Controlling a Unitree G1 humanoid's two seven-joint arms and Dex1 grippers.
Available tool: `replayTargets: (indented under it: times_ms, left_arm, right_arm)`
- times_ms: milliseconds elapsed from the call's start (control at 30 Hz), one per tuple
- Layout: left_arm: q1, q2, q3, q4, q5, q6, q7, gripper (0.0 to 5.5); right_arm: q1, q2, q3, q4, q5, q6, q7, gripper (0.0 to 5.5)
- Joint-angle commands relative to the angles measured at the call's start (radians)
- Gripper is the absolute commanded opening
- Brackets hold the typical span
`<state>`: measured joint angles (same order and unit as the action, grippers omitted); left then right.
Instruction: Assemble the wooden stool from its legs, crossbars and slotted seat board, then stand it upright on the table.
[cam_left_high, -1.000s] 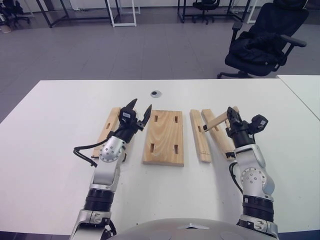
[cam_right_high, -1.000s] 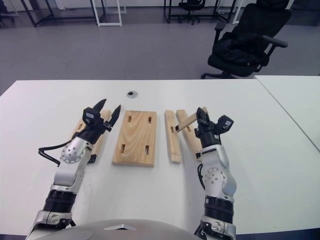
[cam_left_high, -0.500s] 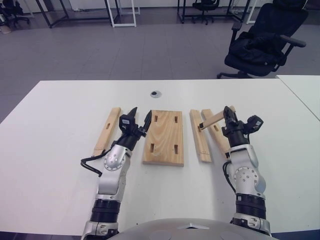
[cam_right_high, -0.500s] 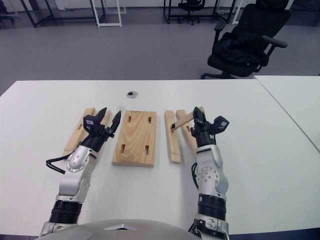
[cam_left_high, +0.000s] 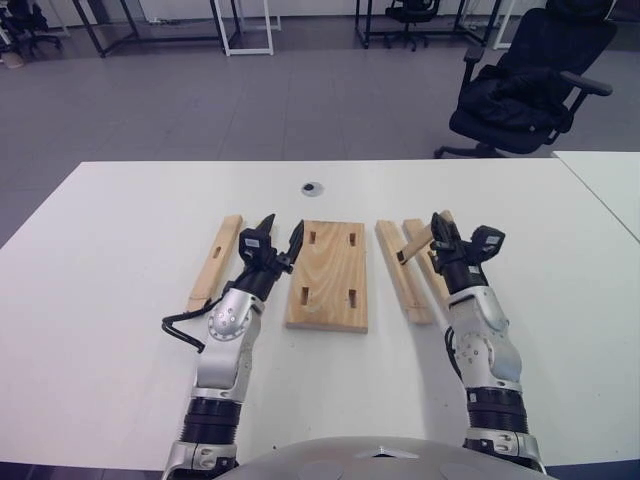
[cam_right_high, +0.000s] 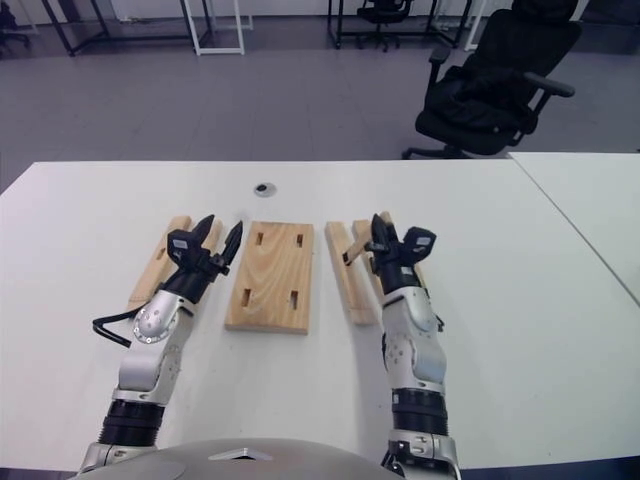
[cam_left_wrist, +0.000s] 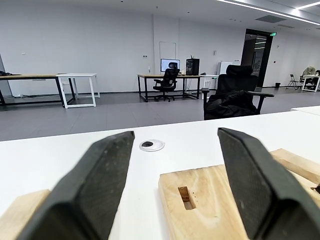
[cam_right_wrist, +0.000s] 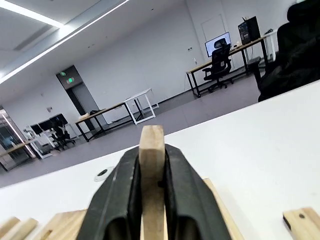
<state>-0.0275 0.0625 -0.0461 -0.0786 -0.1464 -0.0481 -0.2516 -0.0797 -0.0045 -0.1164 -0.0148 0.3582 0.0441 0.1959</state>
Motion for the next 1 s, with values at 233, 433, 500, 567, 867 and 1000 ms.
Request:
replayTargets:
  times_ms: [233, 433, 500, 567, 867, 1000]
  left_arm:
    - [-0.010, 0.014, 0.003, 0.019, 0.023, 0.017, 0.014, 3.07]
    - [-0.001, 0.008, -0.006, 0.025, 0.032, 0.008, 0.023, 3.07]
    - [-0.005, 0.010, -0.003, 0.030, 0.031, 0.007, 0.024, 3.07]
    - [-0.004, 0.008, 0.000, 0.030, 0.034, 0.003, 0.031, 3.07]
    - [-0.018, 0.002, 0.002, 0.034, 0.041, 0.000, 0.033, 3.07]
    - [-0.018, -0.008, -0.001, -0.007, 0.038, 0.022, 0.043, 3.07]
  right_arm:
    - [0.062, -0.033, 0.137, 0.176, -0.256, 0.066, -0.085, 0.41]
    - [0.071, -0.043, 0.146, 0.178, -0.269, 0.004, -0.073, 0.41]
    - [0.065, -0.045, 0.131, 0.137, -0.275, -0.057, -0.087, 0.41]
    - [0.056, -0.053, 0.124, 0.115, -0.274, -0.109, -0.078, 0.41]
    - [0.039, -0.050, 0.159, 0.013, -0.255, -0.051, -0.040, 2.10]
    - [0.020, -0.093, 0.132, -0.105, -0.238, 0.370, -0.093, 2.96]
